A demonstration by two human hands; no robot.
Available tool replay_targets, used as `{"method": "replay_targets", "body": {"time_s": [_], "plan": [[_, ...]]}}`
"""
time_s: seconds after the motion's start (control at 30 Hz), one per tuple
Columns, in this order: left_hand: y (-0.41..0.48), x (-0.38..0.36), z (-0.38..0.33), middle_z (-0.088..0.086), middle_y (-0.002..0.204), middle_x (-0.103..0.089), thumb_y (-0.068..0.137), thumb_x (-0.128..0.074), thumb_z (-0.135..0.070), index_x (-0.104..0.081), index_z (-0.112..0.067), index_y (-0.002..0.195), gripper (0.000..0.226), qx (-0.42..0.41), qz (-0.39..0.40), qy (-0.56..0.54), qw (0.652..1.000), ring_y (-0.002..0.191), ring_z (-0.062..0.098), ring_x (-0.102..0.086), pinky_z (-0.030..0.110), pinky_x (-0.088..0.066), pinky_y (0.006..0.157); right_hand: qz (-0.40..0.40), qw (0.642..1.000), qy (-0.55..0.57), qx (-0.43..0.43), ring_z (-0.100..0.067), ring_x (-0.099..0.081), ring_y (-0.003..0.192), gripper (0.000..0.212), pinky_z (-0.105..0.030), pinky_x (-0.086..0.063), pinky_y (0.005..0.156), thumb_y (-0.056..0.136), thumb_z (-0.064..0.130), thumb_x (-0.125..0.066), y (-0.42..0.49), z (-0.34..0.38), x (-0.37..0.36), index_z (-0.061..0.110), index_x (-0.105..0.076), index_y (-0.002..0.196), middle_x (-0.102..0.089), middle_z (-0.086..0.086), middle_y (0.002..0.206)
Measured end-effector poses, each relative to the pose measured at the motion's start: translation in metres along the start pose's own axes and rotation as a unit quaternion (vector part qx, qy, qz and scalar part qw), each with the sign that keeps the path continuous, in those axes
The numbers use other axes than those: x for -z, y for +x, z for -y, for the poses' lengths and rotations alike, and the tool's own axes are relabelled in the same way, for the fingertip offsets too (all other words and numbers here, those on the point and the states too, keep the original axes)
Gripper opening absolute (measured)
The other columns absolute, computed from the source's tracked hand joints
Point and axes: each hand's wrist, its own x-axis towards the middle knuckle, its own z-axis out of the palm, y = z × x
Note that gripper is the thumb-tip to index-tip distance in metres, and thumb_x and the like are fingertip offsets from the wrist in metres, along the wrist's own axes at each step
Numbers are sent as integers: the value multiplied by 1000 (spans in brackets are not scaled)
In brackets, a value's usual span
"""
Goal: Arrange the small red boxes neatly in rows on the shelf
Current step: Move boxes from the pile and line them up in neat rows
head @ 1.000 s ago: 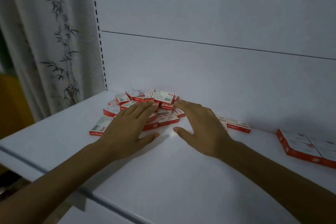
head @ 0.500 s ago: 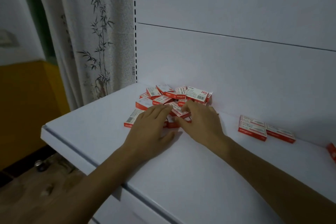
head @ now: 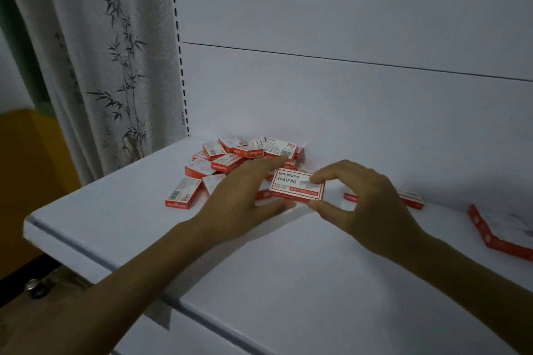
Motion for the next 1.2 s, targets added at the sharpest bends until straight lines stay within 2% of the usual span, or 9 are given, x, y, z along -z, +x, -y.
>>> {"method": "replay_targets", "body": {"time_s": [0.07, 0.23, 0.37, 0.47, 0.6, 0.73, 0.9, 1.07, 1.2], "plan": [[12, -14, -16, -9, 126, -58, 79, -62, -48, -46, -25, 133, 61, -40, 17, -18, 999, 108, 1, -52, 24, -46, 90, -3, 999, 18, -50, -2, -62, 86, 45, -13, -54, 69, 75, 52, -62, -17, -6, 23, 17, -66, 103, -65, 8, 102], [40, -58, -57, -15, 110, -66, 75, -67, -52, -58, -24, 119, 53, -89, 70, -113, 987, 95, 0, -61, 28, -54, 78, -32, 994, 4, -103, -3, -58, 97, 36, -8, -47, 80, 75, 43, -65, -68, -34, 62, 24, -61, 105, -63, 11, 110], [56, -91, -84, -14, 109, -67, 73, -63, -60, -59, -28, 115, 53, -120, 71, -108, 984, 92, -1, -63, 28, -55, 75, -75, 985, -4, -156, -5, -60, 96, 39, -18, -52, 76, 78, 41, -65, -99, -50, 80, 26, -56, 113, -60, 10, 115], [57, -109, -93, -15, 110, -67, 73, -59, -61, -58, -31, 116, 53, -125, 62, -72, 988, 92, 0, -62, 28, -54, 76, -115, 972, 8, -207, -1, -61, 89, 47, -16, -52, 74, 72, 42, -64, -115, -58, 83, 30, -50, 115, -59, 14, 109], [50, -120, -89, -12, 105, -68, 74, -54, -65, -59, -29, 118, 57, -143, 65, -8, 988, 86, 2, -61, 26, -52, 73, -65, 965, 24, -251, -2, -63, 73, 57, -17, -53, 66, 73, 34, -73, -128, -68, 77, 34, -45, 123, -63, 19, 89], [44, -119, -84, -9, 100, -69, 76, -56, -60, -62, -24, 117, 54, -156, 56, 2, 986, 81, 3, -62, 12, -38, 66, -28, 968, 3, -249, 0, -62, 73, 58, -15, -52, 67, 75, 35, -72, -126, -72, 70, 26, -51, 128, -59, 25, 87], [41, -121, -80, -9, 101, -69, 77, -55, -62, -60, -25, 118, 56, -160, 65, 1, 985, 81, -2, -56, 10, -38, 67, -17, 968, 11, -250, -2, -63, 74, 52, -15, -51, 71, 75, 33, -73, -127, -71, 68, 23, -56, 124, -68, 13, 91], [42, -126, -78, -10, 103, -68, 75, -50, -66, -59, -26, 120, 61, -155, 87, -1, 984, 82, -3, -55, 8, -37, 67, -17, 964, 15, -264, 1, -62, 76, 49, -11, -46, 72, 76, 30, -73, -131, -69, 68, 25, -57, 122, -67, 15, 88], [43, -130, -78, -13, 126, -58, 73, -46, -74, -46, -31, 133, 73, -127, 133, 28, 983, 112, 7, -53, 19, -42, 82, 10, 960, -26, -277, -2, -61, 79, 49, -21, -48, 76, 78, 38, -68, -133, -72, 69, 27, -55, 124, -66, 14, 92]]}}
